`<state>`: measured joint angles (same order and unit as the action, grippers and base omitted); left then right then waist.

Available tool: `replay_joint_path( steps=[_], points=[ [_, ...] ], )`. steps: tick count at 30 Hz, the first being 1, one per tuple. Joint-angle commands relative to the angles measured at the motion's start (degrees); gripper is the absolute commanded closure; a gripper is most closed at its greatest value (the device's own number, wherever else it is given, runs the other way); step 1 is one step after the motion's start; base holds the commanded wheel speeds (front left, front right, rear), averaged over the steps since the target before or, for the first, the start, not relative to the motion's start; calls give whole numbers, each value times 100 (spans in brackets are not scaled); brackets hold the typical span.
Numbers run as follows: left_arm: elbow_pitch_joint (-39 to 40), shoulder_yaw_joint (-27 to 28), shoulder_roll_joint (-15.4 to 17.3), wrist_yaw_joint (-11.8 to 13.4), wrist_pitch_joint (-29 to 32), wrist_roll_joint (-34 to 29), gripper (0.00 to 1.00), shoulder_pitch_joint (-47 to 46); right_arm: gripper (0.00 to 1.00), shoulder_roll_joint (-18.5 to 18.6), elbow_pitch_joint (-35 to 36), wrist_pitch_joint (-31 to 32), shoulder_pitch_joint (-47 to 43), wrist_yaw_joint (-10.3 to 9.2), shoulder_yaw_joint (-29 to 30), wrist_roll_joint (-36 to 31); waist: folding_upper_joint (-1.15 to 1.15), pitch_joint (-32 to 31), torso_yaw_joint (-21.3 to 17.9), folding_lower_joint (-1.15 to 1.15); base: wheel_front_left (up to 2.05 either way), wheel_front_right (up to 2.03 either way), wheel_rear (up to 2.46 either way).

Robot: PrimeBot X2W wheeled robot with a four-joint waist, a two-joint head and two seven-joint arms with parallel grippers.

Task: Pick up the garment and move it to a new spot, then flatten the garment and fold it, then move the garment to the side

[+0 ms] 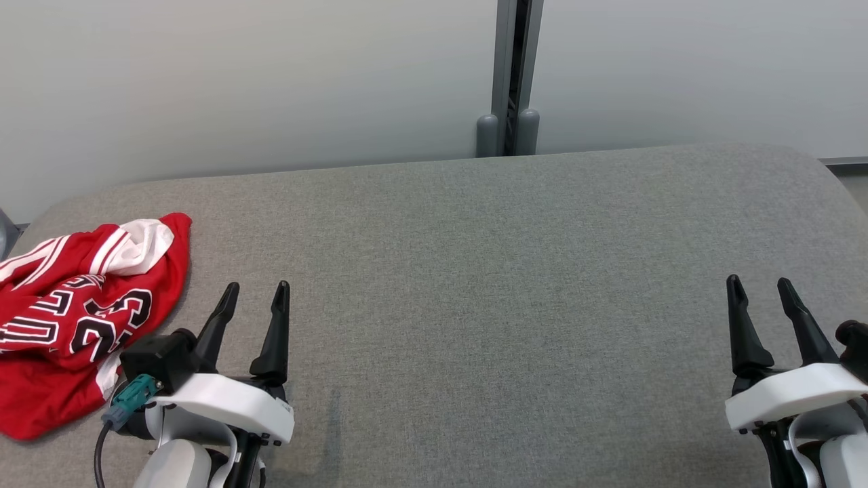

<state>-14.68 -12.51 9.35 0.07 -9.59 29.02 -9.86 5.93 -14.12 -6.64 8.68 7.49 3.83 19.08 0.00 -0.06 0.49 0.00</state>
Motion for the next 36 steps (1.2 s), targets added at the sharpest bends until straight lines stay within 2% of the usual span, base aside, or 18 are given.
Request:
replay_joint_path(
  steps=[1, 18, 36],
  points=[
    [17, -9, 47, 21, 20, -152, 0, -119, 0, 27, 0, -78, 50, 0, 1, -176, 0, 0, 1, 0, 0, 0, 0],
    [-61, -32, 124, 233, 236, -696, 0, -130, 0, 11, -22, -147, 75, 0, -153, -723, 0, 0, 22, 0, 0, 0, 0],
    [-49, -84, 163, 356, 317, -1118, 0, -116, 0, 24, 9, -279, 93, 0, -263, -851, 0, 12, 47, 0, 0, 0, 0]
  ],
)
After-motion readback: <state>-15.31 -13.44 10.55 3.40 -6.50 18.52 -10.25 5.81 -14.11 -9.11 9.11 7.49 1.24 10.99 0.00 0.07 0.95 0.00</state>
